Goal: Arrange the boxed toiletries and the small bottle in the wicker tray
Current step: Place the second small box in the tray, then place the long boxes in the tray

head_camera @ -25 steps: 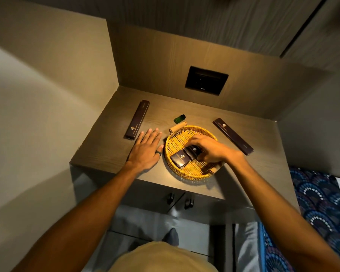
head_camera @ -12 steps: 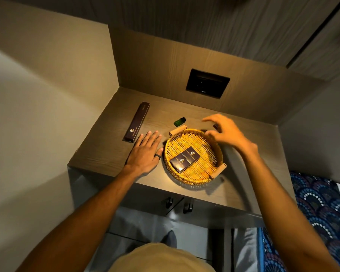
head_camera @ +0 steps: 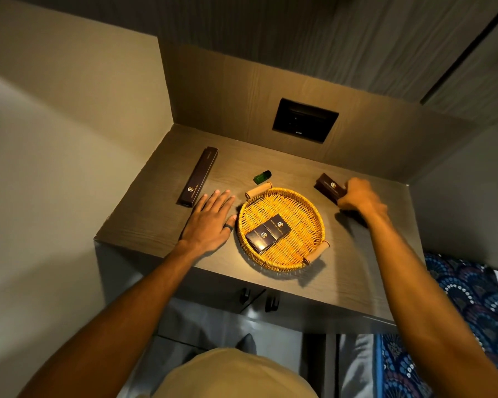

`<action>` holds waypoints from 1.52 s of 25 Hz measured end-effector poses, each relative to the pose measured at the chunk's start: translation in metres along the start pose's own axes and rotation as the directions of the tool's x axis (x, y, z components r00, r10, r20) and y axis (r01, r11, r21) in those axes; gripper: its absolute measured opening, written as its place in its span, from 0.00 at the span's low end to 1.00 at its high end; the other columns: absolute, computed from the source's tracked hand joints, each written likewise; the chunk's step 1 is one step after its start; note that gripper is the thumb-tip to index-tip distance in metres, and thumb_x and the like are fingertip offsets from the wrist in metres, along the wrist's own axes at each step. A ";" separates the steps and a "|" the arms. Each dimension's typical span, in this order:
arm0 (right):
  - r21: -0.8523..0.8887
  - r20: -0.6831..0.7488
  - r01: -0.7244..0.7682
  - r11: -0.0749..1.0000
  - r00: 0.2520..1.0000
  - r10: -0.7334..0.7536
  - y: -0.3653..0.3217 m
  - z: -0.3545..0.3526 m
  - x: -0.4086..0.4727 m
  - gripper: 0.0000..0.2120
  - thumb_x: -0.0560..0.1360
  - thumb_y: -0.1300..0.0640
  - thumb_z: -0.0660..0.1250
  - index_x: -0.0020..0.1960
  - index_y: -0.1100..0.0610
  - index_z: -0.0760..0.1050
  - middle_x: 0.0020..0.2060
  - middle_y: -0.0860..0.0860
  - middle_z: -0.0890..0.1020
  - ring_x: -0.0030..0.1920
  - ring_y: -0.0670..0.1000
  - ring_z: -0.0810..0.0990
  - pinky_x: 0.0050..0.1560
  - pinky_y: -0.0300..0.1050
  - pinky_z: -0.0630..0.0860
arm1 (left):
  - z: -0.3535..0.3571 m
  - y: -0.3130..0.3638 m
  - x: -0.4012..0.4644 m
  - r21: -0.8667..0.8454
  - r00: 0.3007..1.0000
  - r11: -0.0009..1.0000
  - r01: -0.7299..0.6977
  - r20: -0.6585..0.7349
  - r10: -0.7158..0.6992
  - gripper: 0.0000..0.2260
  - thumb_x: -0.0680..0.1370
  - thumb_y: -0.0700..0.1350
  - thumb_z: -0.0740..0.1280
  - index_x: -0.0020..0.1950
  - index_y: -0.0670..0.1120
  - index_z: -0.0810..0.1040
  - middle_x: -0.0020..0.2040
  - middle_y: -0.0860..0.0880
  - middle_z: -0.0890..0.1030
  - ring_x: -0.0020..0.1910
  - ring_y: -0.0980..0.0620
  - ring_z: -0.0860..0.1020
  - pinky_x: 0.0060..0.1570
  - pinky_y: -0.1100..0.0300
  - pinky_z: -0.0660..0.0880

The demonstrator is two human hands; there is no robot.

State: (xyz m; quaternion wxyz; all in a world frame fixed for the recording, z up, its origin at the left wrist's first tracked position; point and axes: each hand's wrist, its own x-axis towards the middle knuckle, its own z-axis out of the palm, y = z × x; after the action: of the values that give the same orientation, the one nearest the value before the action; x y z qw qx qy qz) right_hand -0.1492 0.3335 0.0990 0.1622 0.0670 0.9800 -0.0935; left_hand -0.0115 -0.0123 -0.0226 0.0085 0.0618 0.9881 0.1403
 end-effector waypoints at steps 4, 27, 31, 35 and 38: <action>-0.158 -0.014 0.500 0.851 0.861 -0.508 0.005 -0.038 -0.021 0.30 0.66 0.60 0.79 0.68 0.50 0.80 0.59 0.57 0.83 0.60 0.61 0.80 0.60 0.58 0.77 | 0.003 0.000 0.000 -0.001 1.000 1.000 0.001 -0.004 -0.001 0.27 0.86 0.58 0.48 0.83 0.50 0.50 0.84 0.48 0.51 0.83 0.49 0.46 0.81 0.45 0.43; -0.358 0.409 0.776 0.519 0.630 -0.660 -0.033 0.011 -0.068 0.25 0.71 0.55 0.77 0.64 0.38 0.79 0.58 0.44 0.77 0.62 0.52 0.73 0.57 0.50 0.67 | 0.002 0.001 -0.002 0.008 1.000 1.000 -0.010 -0.022 0.011 0.27 0.86 0.57 0.47 0.83 0.50 0.51 0.84 0.47 0.53 0.83 0.47 0.48 0.80 0.47 0.41; -0.367 0.413 0.792 0.488 0.609 -0.677 -0.034 0.013 -0.066 0.28 0.70 0.56 0.78 0.66 0.38 0.78 0.58 0.44 0.77 0.62 0.52 0.73 0.53 0.47 0.65 | 0.004 0.000 -0.001 -0.003 1.000 1.000 -0.004 -0.022 0.004 0.27 0.86 0.57 0.47 0.83 0.50 0.52 0.84 0.47 0.53 0.83 0.47 0.48 0.80 0.46 0.41; -0.326 0.418 0.786 0.526 0.619 -0.665 -0.033 0.003 -0.065 0.31 0.69 0.58 0.79 0.69 0.40 0.77 0.64 0.46 0.78 0.65 0.53 0.74 0.59 0.51 0.73 | 0.004 0.001 -0.001 0.003 1.000 1.000 -0.005 -0.022 0.005 0.27 0.85 0.58 0.47 0.83 0.50 0.51 0.84 0.47 0.52 0.83 0.47 0.48 0.80 0.45 0.42; -0.210 0.384 0.753 0.623 0.650 -0.656 -0.035 -0.015 -0.061 0.29 0.70 0.57 0.78 0.69 0.43 0.77 0.67 0.48 0.77 0.67 0.53 0.73 0.66 0.54 0.72 | 0.004 0.002 -0.002 0.019 1.000 1.000 -0.006 -0.012 0.007 0.27 0.85 0.57 0.47 0.83 0.50 0.51 0.84 0.47 0.52 0.83 0.47 0.47 0.81 0.44 0.43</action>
State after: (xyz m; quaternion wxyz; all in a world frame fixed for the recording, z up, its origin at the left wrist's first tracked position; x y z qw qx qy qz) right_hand -0.1024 0.2968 0.1384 0.2531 -0.3698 0.8938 0.0184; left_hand -0.0090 -0.0100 -0.0256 0.0015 0.0643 0.9893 0.1311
